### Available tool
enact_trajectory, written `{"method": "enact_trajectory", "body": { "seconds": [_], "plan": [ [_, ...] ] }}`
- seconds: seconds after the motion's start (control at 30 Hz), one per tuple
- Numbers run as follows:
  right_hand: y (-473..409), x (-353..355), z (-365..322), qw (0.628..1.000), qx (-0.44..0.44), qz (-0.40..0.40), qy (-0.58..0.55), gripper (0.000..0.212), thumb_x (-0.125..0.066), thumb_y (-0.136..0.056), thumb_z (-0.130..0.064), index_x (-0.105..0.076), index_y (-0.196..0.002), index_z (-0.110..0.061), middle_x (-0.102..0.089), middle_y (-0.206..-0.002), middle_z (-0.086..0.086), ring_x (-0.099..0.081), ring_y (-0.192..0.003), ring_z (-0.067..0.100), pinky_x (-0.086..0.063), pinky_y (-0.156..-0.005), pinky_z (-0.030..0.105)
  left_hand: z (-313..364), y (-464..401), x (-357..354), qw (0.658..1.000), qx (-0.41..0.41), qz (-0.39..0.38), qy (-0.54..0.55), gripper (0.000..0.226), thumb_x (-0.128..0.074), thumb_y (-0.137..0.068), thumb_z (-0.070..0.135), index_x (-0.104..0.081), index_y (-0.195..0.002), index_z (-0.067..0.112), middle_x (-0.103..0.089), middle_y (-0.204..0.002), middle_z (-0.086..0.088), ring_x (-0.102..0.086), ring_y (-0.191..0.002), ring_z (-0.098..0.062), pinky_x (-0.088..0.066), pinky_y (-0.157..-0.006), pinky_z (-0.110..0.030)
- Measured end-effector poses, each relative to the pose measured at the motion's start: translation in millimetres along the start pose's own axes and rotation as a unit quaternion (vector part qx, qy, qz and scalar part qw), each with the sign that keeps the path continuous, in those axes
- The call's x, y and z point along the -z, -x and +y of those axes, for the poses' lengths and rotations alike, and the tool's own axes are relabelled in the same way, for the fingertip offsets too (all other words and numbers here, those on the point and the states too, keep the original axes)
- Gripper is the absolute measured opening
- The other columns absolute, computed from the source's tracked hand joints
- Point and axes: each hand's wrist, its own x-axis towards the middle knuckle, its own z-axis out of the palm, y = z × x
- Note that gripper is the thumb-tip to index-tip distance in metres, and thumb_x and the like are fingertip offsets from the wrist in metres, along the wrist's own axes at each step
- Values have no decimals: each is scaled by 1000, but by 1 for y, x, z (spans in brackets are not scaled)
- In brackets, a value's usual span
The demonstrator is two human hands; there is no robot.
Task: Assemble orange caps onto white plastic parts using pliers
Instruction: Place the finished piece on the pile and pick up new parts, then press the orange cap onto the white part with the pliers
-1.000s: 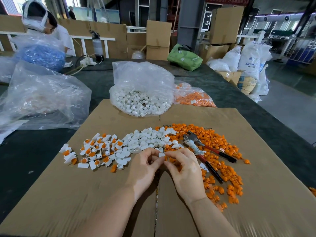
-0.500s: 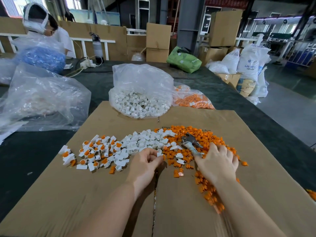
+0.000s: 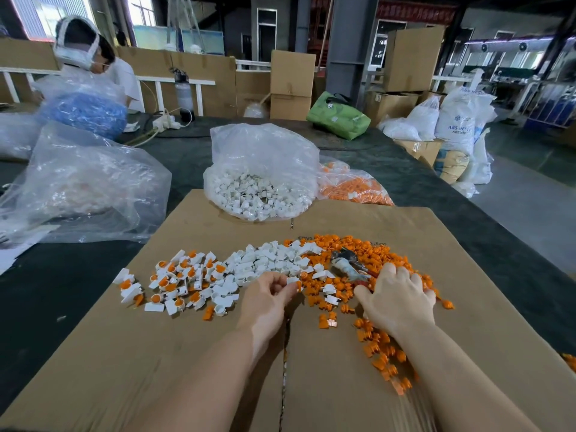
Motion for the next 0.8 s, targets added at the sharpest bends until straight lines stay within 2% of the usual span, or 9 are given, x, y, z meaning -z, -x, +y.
{"method": "enact_trajectory", "body": {
  "seconds": [0.07,0.17,0.27,0.33,0.4,0.47,0.57,0.7,0.8],
  "plan": [
    [3,6,-4,999,35,-7,-32,39,-42,-89,-48,-46,-107,-14,-51,-115,5,-45,-110,25,-39,-90,39,4,-2,1,997,28,4,68,15,-63,-89,16,-58,-77,9,-54,-68,-6,-46,-62,-14,-38,-61,-24],
    [13,17,-14,981,86,-83,-154,30,-40,-92,-43,-51,-100,-16,-52,-98,2,-50,-94,20,-41,-77,33,12,-6,4,982,74,2,175,19,-63,-89,9,-56,-71,6,-55,-62,-6,-47,-55,-12,-39,-55,-19],
    [26,26,-24,929,108,-211,-285,29,-39,-94,-32,-44,-72,-14,-45,-70,1,-43,-62,16,-32,-59,29,19,-11,8,959,124,18,255,16,-63,-88,5,-59,-72,6,-61,-61,-3,-52,-49,-8,-44,-49,-16],
    [32,28,-27,894,97,-282,-333,29,-37,-94,-26,-40,-70,-12,-45,-66,9,-42,-58,21,-32,-57,31,21,-13,11,948,146,28,280,16,-62,-88,4,-60,-72,6,-63,-61,-4,-52,-47,-7,-45,-45,-15],
    [35,29,-30,869,74,-323,-367,28,-34,-95,-24,-45,-73,-10,-49,-66,12,-46,-58,23,-38,-55,31,20,-15,12,946,157,33,283,16,-63,-88,5,-60,-72,7,-64,-61,-3,-52,-46,-6,-44,-44,-15],
    [37,30,-32,854,53,-342,-387,27,-35,-96,-25,-48,-78,-10,-51,-66,9,-49,-56,21,-41,-52,28,20,-16,13,947,158,38,276,15,-64,-87,4,-61,-73,7,-64,-60,-2,-52,-45,-6,-44,-43,-14],
    [38,31,-34,852,49,-349,-386,26,-35,-95,-26,-48,-79,-11,-50,-66,6,-49,-56,19,-42,-54,27,19,-19,14,952,156,49,260,17,-64,-85,3,-61,-69,6,-62,-54,-1,-51,-47,-9,-43,-44,-17],
    [38,32,-35,860,54,-342,-374,27,-36,-93,-26,-48,-74,-11,-52,-68,11,-50,-61,23,-40,-57,27,19,-21,14,954,164,58,246,22,-65,-84,1,-60,-64,6,-60,-51,-3,-49,-48,-14,-43,-51,-23],
    [38,32,-35,860,78,-349,-364,27,-36,-93,-26,-46,-75,-8,-48,-68,16,-45,-57,22,-33,-51,26,19,-21,13,953,170,62,244,22,-64,-84,0,-61,-64,7,-62,-52,-3,-49,-46,-12,-42,-52,-23]
  ]
}}
